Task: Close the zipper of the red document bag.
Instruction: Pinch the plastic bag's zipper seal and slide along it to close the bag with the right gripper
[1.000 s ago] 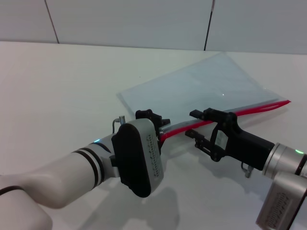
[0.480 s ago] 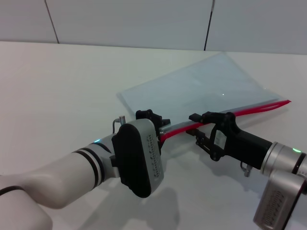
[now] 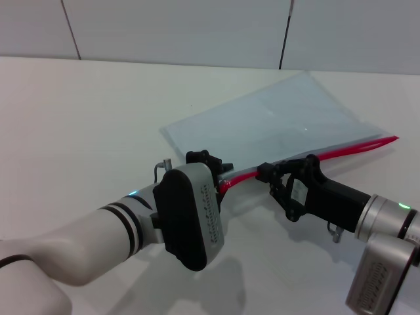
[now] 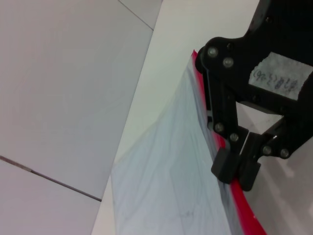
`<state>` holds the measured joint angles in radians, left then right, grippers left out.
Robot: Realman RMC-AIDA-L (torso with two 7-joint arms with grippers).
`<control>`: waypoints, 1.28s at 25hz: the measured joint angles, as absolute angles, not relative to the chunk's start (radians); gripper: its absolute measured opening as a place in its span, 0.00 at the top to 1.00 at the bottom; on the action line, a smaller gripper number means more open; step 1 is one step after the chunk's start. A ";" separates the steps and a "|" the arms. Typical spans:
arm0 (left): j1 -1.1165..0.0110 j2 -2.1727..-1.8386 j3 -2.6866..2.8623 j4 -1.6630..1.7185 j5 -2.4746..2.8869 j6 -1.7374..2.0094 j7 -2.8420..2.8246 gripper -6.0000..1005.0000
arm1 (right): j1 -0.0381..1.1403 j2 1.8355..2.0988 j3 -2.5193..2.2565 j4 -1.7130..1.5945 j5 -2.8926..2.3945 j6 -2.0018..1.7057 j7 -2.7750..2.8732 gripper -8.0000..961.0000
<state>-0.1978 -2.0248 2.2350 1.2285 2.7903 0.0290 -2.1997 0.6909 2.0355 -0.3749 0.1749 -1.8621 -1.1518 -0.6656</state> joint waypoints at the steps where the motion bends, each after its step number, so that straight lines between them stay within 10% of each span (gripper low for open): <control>1: -0.198 -2.025 2.235 1.228 2.790 0.029 -2.200 0.94 | 0.691 2.036 -0.377 0.175 -1.862 -1.152 -0.666 0.87; 32: -0.198 -2.026 2.235 1.218 2.783 0.037 -2.200 0.95 | 0.604 2.030 0.159 -0.031 -1.852 -0.996 -0.662 0.93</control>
